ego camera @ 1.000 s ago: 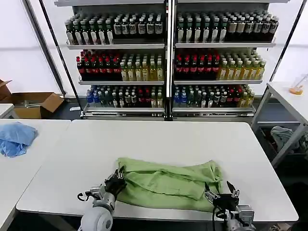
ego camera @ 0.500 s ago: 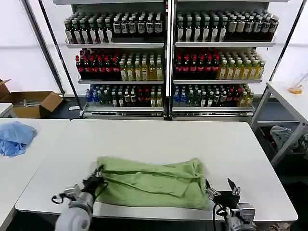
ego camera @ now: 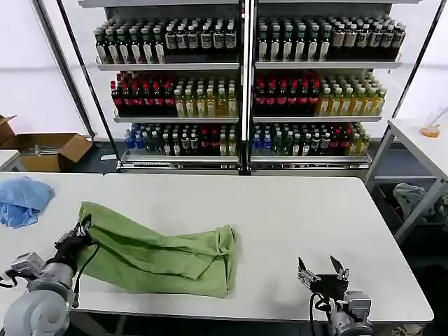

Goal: Fold and organize the clothes.

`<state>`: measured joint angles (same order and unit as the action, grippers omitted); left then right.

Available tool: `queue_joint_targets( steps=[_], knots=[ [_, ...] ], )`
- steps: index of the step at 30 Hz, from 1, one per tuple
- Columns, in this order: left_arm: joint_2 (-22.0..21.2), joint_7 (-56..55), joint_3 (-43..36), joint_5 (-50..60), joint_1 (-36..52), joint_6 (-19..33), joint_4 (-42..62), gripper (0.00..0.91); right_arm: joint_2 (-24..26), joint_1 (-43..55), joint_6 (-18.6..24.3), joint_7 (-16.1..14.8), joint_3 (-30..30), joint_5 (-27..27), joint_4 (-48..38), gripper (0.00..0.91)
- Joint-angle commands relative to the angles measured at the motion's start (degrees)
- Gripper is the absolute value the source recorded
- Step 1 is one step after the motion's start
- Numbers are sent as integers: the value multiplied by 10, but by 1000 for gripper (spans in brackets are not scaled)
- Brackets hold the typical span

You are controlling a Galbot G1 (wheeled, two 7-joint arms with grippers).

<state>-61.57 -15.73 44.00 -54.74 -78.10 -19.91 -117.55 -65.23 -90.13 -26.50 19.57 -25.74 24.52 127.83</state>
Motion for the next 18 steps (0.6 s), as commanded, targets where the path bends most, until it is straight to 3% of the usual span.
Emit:
queue_joint_targets(
  steps=[1, 10, 18],
  knots=[
    [-23, -5, -69, -155, 39, -15, -49, 40, 3, 2, 1, 0, 0, 1, -5, 907],
    [-66, -14, -186, -147, 68, -6, -28, 40, 8, 11, 0, -1, -1, 3, -8, 907],
    [-81, -42, -274, -43, 89, 14, 19, 40, 3, 13, 0, -1, -4, 5, -11, 907]
  ],
)
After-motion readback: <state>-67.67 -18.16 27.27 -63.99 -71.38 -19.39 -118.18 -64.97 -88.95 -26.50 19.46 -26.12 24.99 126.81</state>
